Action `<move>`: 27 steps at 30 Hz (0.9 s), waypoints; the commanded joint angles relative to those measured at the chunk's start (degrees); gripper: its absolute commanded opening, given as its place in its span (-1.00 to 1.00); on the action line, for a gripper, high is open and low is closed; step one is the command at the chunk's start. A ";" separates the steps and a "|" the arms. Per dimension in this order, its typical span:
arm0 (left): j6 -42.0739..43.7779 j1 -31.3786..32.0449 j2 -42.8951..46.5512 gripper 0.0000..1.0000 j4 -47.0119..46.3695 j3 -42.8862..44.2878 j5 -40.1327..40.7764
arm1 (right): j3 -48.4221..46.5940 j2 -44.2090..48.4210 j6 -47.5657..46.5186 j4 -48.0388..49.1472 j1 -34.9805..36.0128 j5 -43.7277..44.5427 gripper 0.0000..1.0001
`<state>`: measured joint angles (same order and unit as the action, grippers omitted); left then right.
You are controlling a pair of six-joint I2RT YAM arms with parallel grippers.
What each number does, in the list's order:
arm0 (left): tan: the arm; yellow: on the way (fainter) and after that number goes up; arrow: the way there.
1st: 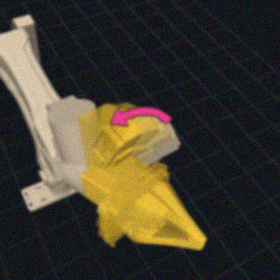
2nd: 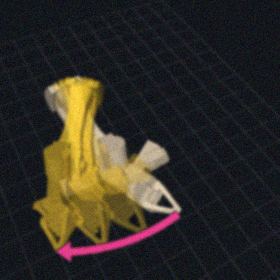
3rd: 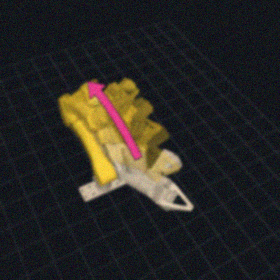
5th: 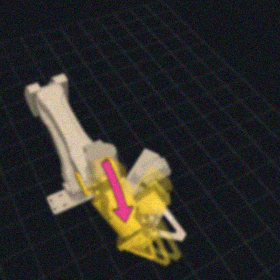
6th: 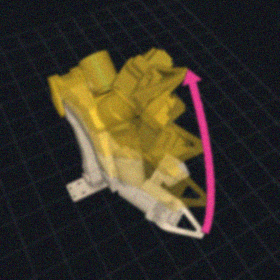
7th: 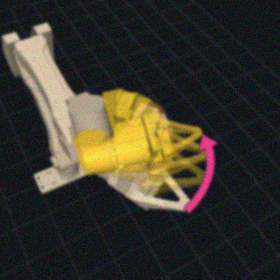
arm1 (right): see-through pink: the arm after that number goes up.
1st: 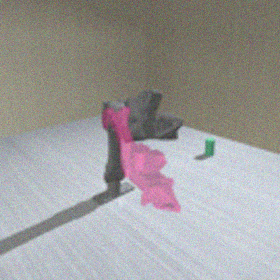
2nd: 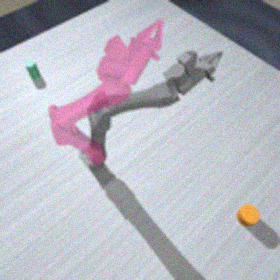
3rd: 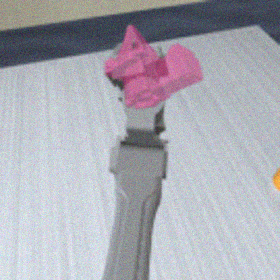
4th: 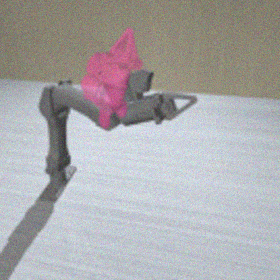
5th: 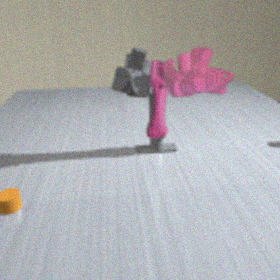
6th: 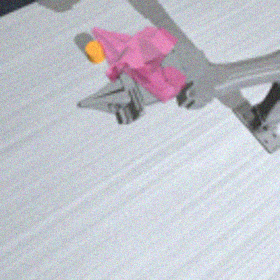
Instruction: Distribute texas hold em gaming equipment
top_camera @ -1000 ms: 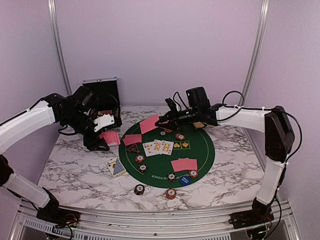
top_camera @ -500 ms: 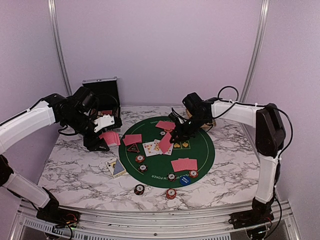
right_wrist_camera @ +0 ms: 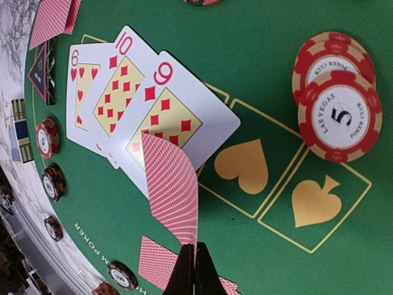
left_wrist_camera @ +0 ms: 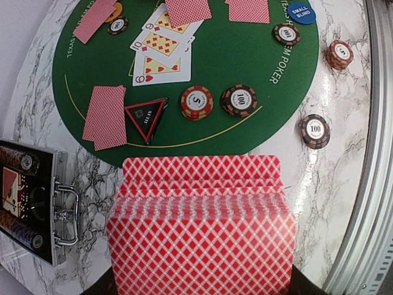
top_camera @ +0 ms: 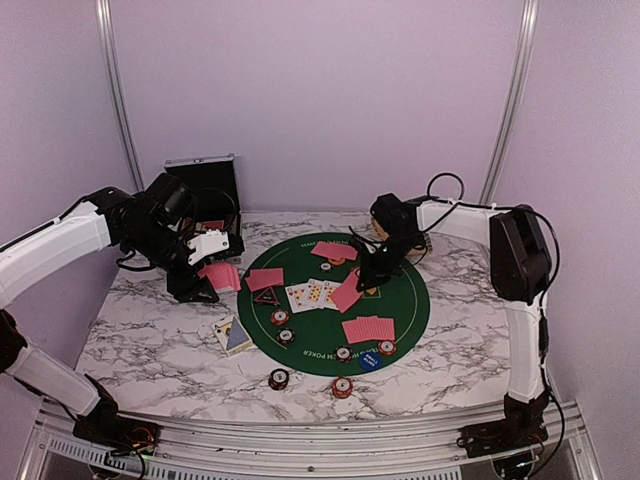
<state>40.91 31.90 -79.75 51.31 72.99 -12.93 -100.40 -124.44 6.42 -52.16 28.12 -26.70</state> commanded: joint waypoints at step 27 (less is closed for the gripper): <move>0.27 -0.35 -0.09 -1.00 0.10 1.10 -0.09 | -13.43 -11.79 -4.32 -9.54 -0.78 11.48 -0.05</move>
<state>41.15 31.90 -79.77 51.31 72.99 -12.40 -113.01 -135.17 2.50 -60.34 28.01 -20.75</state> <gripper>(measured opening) 0.656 0.442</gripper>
